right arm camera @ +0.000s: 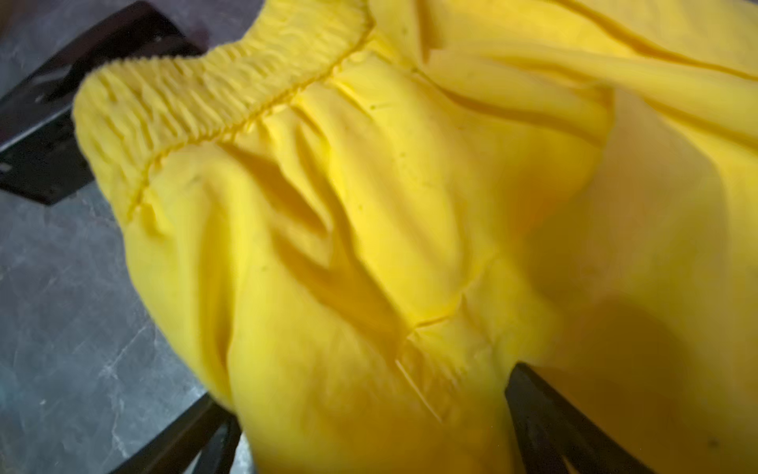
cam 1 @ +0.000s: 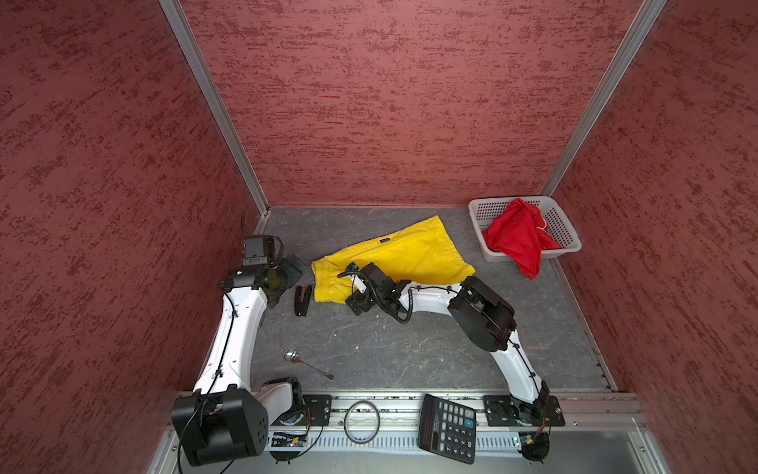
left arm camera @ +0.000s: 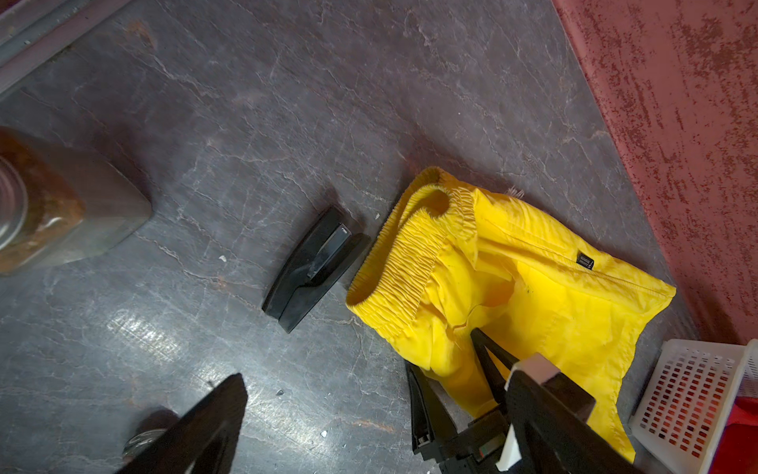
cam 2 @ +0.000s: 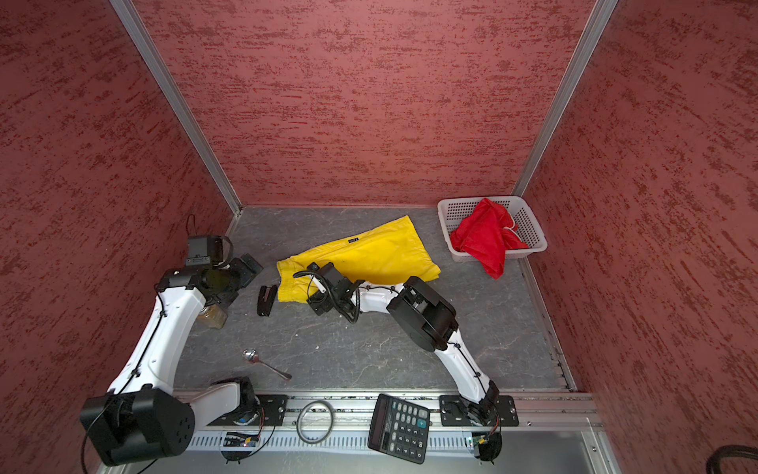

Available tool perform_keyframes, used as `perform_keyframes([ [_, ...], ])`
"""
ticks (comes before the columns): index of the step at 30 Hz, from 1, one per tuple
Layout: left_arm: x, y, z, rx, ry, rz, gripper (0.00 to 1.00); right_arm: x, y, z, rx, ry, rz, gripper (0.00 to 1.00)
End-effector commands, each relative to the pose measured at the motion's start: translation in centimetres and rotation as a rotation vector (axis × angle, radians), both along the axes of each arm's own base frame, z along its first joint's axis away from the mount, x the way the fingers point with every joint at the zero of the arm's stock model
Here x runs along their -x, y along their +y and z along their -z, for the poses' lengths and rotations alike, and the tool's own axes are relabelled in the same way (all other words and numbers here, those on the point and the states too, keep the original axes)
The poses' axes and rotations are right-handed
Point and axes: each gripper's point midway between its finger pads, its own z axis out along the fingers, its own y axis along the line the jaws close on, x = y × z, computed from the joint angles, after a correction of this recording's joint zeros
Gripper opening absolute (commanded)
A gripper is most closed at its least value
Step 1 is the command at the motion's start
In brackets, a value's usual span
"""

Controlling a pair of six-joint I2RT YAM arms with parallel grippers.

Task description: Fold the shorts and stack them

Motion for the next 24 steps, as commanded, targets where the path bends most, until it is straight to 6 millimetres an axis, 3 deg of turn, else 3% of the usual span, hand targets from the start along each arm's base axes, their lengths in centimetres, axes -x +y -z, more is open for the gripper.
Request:
perform_keyframes([
  [1,-0.4,-0.1,-0.2,-0.014,-0.015,0.003,1.0,0.4,-3.0,-0.6,0.026,0.032,0.06,0.98],
  [3,-0.4,-0.2,-0.3,-0.021,-0.016,0.009,0.99,0.6,-3.4,-1.7,0.039,0.009,0.047,0.98],
  [5,-0.3,-0.3,-0.2,-0.017,-0.009,0.012,1.0,0.5,-3.4,-4.1,0.021,-0.035,0.036,0.98],
  [8,0.0,-0.4,0.1,-0.012,-0.004,0.012,0.99,0.6,-2.4,-8.1,-0.021,-0.147,0.005,0.99],
  [10,0.1,-0.4,0.2,-0.009,-0.002,0.012,1.0,0.8,-1.4,-9.4,-0.005,-0.226,-0.029,0.99],
  [14,0.0,-0.2,0.0,-0.004,-0.002,0.016,1.0,1.8,1.3,-8.3,0.096,-0.327,-0.117,0.99],
  [19,-0.1,1.0,0.8,0.03,0.015,-0.013,0.99,4.2,5.2,-6.1,0.101,-0.33,-0.257,0.99],
  [24,0.1,1.9,1.6,0.055,0.017,-0.034,1.0,4.2,7.4,-3.3,0.115,-0.292,-0.319,0.99],
])
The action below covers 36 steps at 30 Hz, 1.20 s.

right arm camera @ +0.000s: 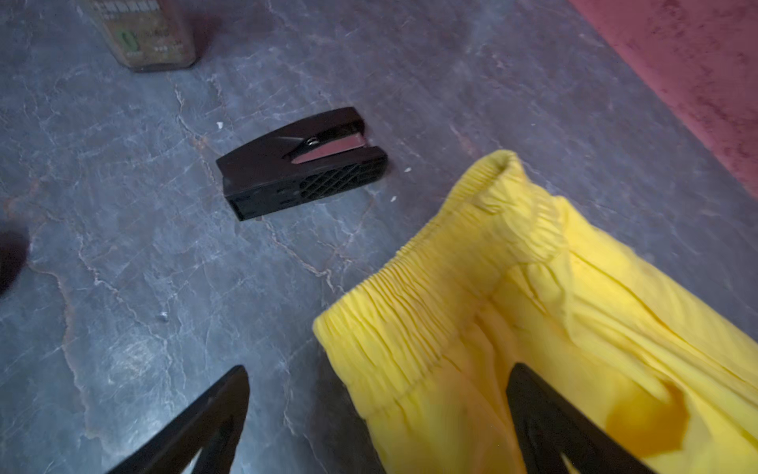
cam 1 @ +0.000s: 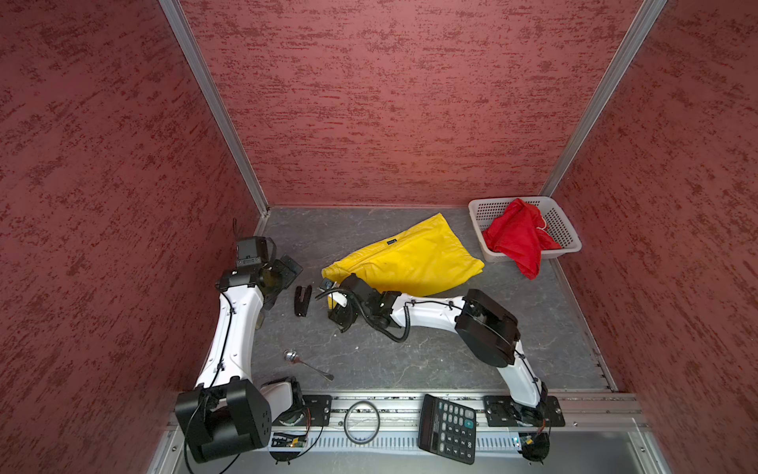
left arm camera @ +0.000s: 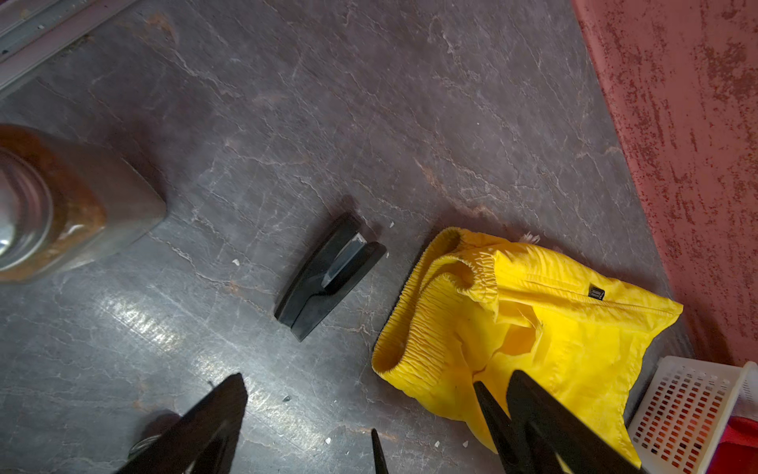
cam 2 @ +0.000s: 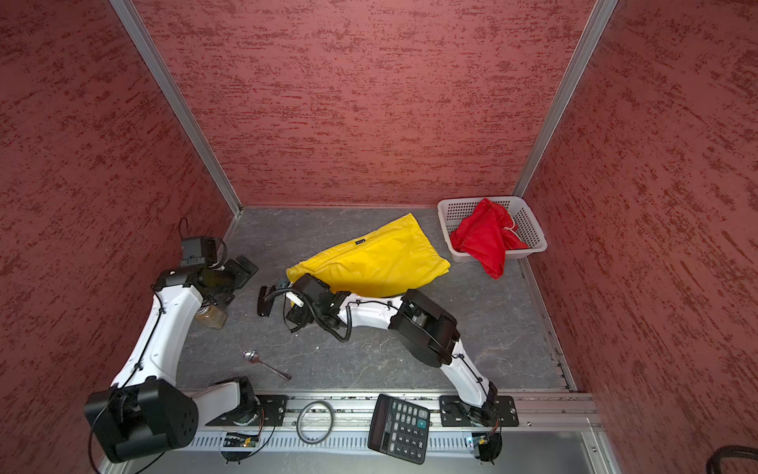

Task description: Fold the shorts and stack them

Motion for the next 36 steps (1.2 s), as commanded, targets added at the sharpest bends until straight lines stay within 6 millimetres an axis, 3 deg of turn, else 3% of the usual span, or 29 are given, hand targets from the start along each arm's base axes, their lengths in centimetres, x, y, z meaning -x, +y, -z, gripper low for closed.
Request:
perform_keyframes([
  [1,-0.2,0.2,0.7,0.025,-0.005,0.014,0.99,-0.4,0.9,2.0,0.048,0.016,-0.055,0.99],
  [5,-0.5,-0.2,1.1,0.073,-0.022,0.033,0.99,-0.1,1.2,5.5,0.121,0.098,-0.062,0.98],
  [8,-0.7,-0.6,1.6,0.093,-0.014,0.053,0.99,0.0,1.1,6.5,0.116,0.135,-0.044,0.88],
  [9,-0.7,-0.8,1.9,0.105,-0.01,0.062,1.0,0.0,1.2,6.4,0.107,0.149,-0.043,0.76],
  [11,-0.7,-1.3,2.8,0.124,0.003,0.071,1.0,-0.1,1.2,6.0,0.091,0.166,-0.039,0.39],
  [12,-0.7,-1.5,3.2,0.136,0.003,0.078,1.0,-0.2,1.3,5.6,0.08,0.166,-0.04,0.26],
  [15,-0.9,-2.7,4.1,0.175,0.0,0.099,1.0,-0.9,0.8,4.2,0.048,0.163,-0.023,0.13],
  [26,-2.7,-9.7,5.4,0.302,-0.005,0.231,1.0,-2.9,-1.8,-4.5,-0.251,0.227,0.037,0.06],
  [30,-4.1,-11.6,5.7,0.354,-0.042,0.232,1.0,-2.8,-2.3,-5.7,-0.322,0.266,0.042,0.05],
  [36,-6.3,-13.9,5.4,0.387,-0.085,0.23,1.0,-2.6,-2.5,-5.7,-0.328,0.269,0.042,0.05],
])
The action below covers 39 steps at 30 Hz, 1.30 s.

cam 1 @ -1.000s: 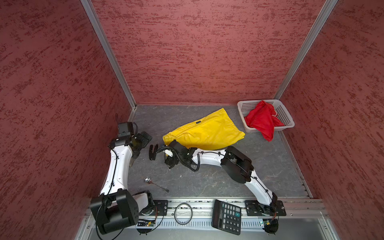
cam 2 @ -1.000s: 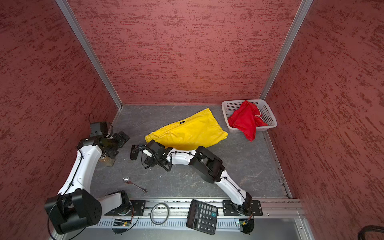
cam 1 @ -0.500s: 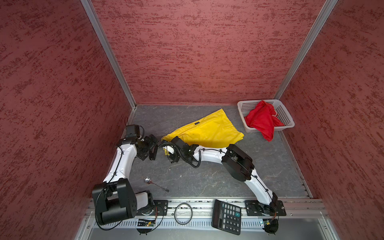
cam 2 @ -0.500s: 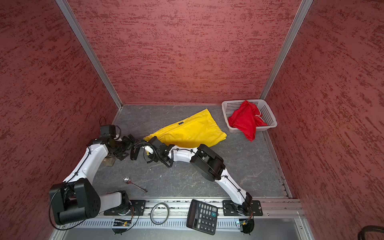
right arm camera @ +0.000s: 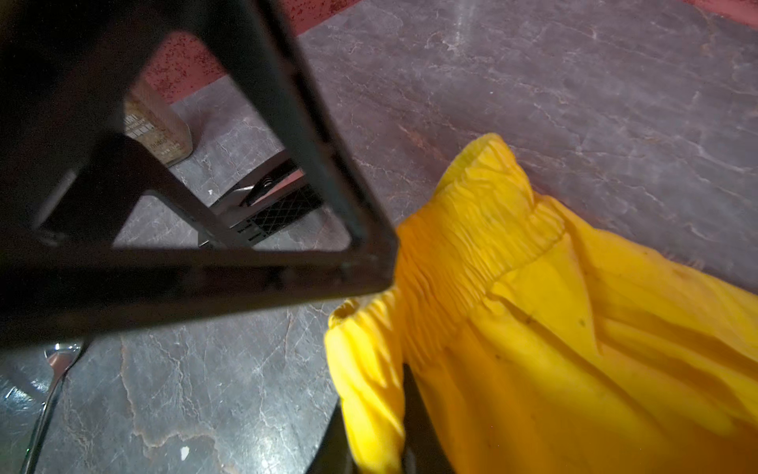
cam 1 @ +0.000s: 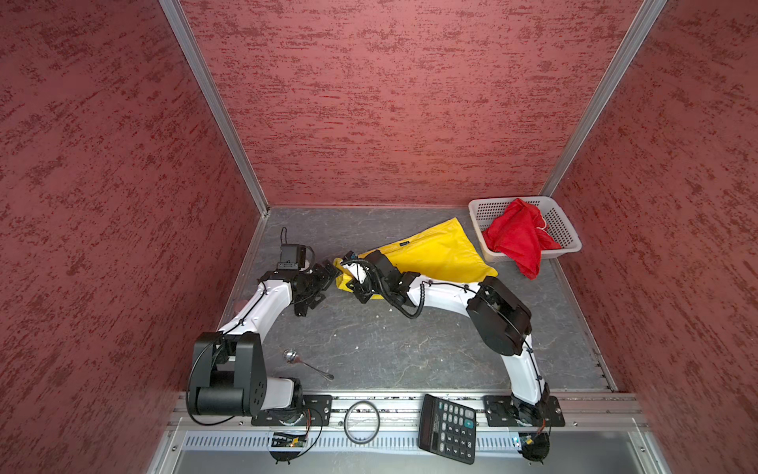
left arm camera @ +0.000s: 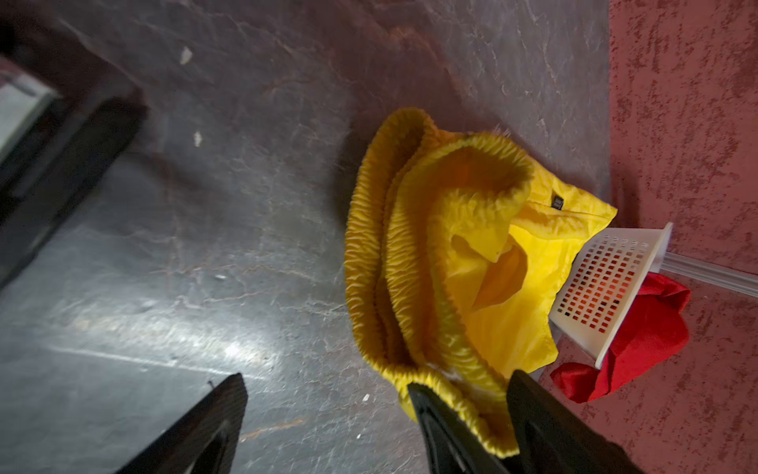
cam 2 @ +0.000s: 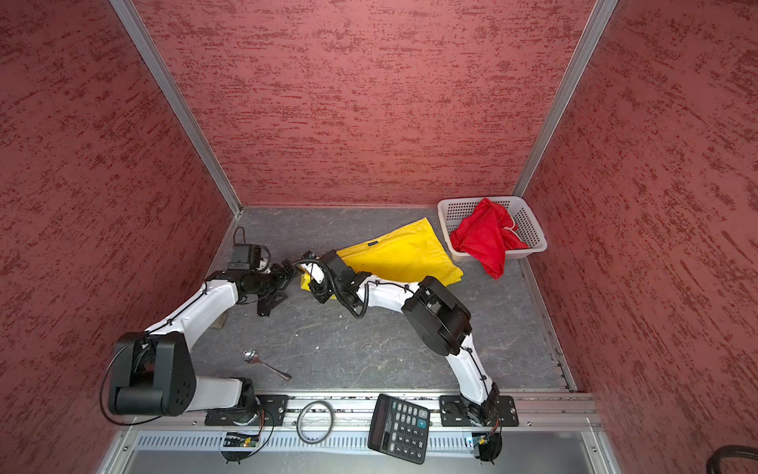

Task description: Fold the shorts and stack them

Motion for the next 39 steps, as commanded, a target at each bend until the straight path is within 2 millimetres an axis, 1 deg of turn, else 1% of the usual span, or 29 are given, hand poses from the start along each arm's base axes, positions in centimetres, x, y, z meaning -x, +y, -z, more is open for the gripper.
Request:
perform_keyframes([
  [1,-2.2,-1.8,-1.2,0.047,-0.063,-0.013,0.99,0.8,0.9,-2.7,-0.085,-0.014,-0.024,0.05],
  [4,-2.7,-3.1,-0.7,0.063,-0.073,-0.004,1.0,0.8,0.8,-2.8,-0.09,-0.019,-0.021,0.04],
  [6,-2.7,-3.9,-0.1,0.084,-0.068,-0.002,1.0,0.6,0.6,-2.8,-0.093,-0.026,-0.015,0.04],
  [8,-2.6,-4.8,0.6,0.102,-0.051,0.013,0.99,0.5,0.5,-2.9,-0.102,-0.02,-0.005,0.04],
  [11,-2.1,-5.9,1.9,0.101,-0.019,0.029,0.99,-0.3,0.3,-3.4,-0.126,-0.018,0.038,0.04],
  [14,-1.7,-6.3,2.9,0.098,0.009,0.029,1.0,-0.7,-0.1,-4.5,-0.185,-0.023,0.066,0.04],
  [17,-2.1,-6.5,3.3,0.104,0.011,0.023,1.0,-0.3,0.0,-5.4,-0.242,-0.009,0.055,0.06],
  [19,-2.6,-6.6,3.4,0.102,0.009,0.02,1.0,0.1,0.1,-5.5,-0.26,0.005,0.04,0.1],
  [22,-3.1,-6.7,3.5,0.098,0.006,0.019,0.84,0.7,-0.3,-5.3,-0.276,0.015,0.033,0.2],
  [25,-3.5,-6.4,3.6,0.083,0.007,0.017,0.65,1.6,-0.7,-4.8,-0.285,0.042,0.019,0.29],
  [26,-3.6,-6.3,3.7,0.08,0.013,0.014,0.56,2.1,-0.8,-4.4,-0.286,0.067,0.008,0.33],
  [29,-3.8,-5.9,3.8,0.088,0.024,0.01,0.33,4.0,-1.0,-3.9,-0.315,0.161,-0.032,0.49],
  [31,-3.8,-5.7,3.7,0.082,0.022,0.01,0.22,5.1,-1.6,-3.8,-0.33,0.204,-0.044,0.56],
  [33,-3.8,-5.2,3.7,0.075,0.022,0.009,0.15,5.2,-3.0,-3.8,-0.325,0.194,0.003,0.58],
  [35,-3.7,-4.7,3.6,0.071,0.023,0.01,0.11,4.5,-5.6,-3.8,-0.318,0.152,0.092,0.58],
  [36,-3.6,-4.6,3.5,0.069,0.023,0.012,0.1,3.9,-6.9,-4.1,-0.321,0.138,0.139,0.57],
  [38,-3.3,-4.2,3.1,0.055,0.02,0.026,0.09,1.9,-10.3,-4.2,-0.324,0.138,0.263,0.52],
  [39,-3.2,-3.9,2.9,0.038,0.019,0.036,0.09,0.6,-12.4,-3.9,-0.325,0.155,0.332,0.5],
])
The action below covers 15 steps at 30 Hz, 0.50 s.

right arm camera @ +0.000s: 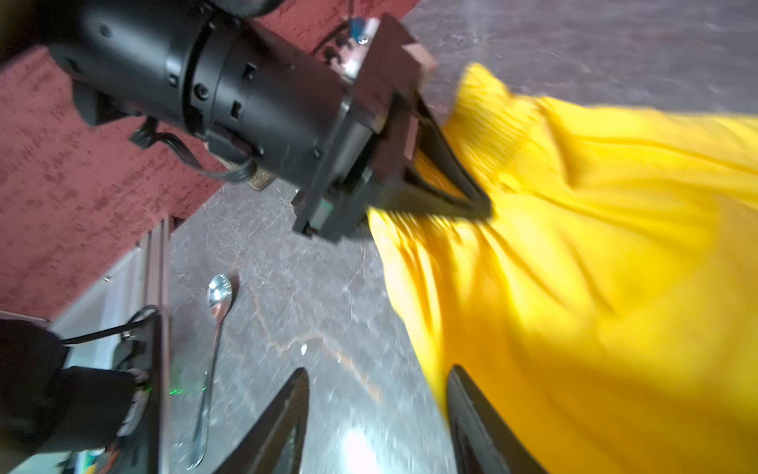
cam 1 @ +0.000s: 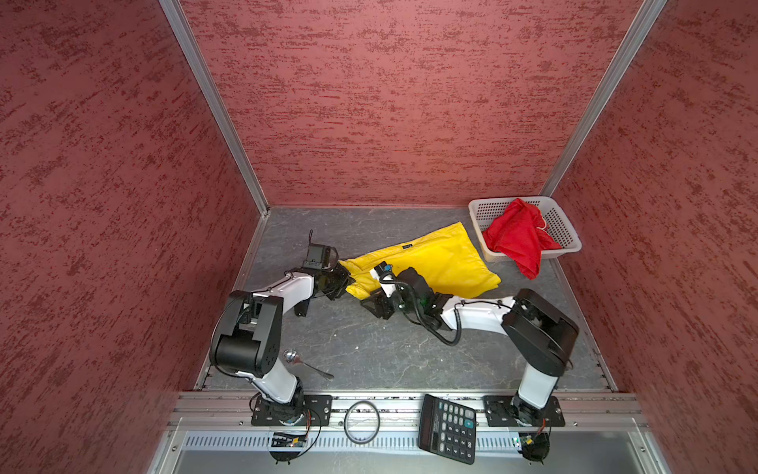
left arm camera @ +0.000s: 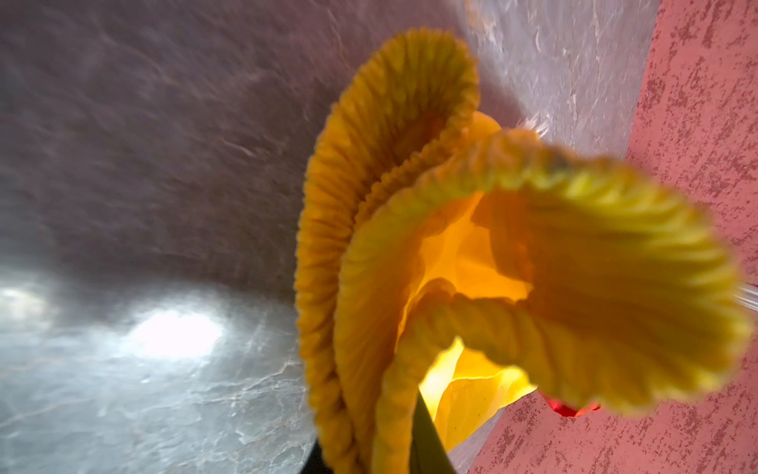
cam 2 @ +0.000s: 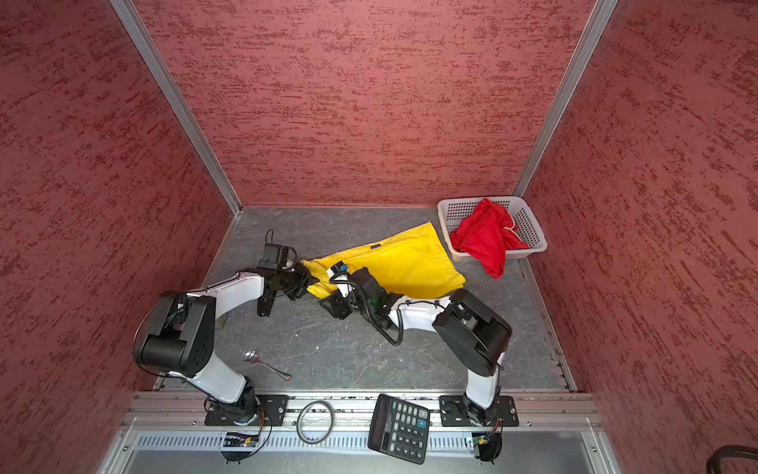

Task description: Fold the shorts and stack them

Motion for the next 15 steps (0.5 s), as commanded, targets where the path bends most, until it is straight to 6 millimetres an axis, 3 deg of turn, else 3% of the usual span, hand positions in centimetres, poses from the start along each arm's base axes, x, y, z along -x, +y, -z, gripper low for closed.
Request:
perform_keyframes([
  [1,-0.2,0.9,-1.8,-0.048,-0.041,0.043,0.09,-5.5,-5.8,-1.4,-0.039,0.029,0.259,0.47],
  [4,0.6,2.2,-2.8,-0.129,-0.032,0.059,0.09,-8.7,-10.1,1.7,0.066,0.141,0.428,0.34],
  [6,1.2,3.4,-3.6,-0.168,-0.039,0.045,0.11,-9.7,-10.9,3.6,0.161,0.161,0.468,0.22],
  [10,1.8,5.5,-5.4,-0.189,-0.061,0.014,0.14,-10.2,-8.5,6.6,0.15,0.26,0.404,0.05],
  [15,2.6,7.7,-7.6,-0.277,-0.082,-0.002,0.14,-9.5,-3.9,8.4,0.093,0.331,0.31,0.0],
])
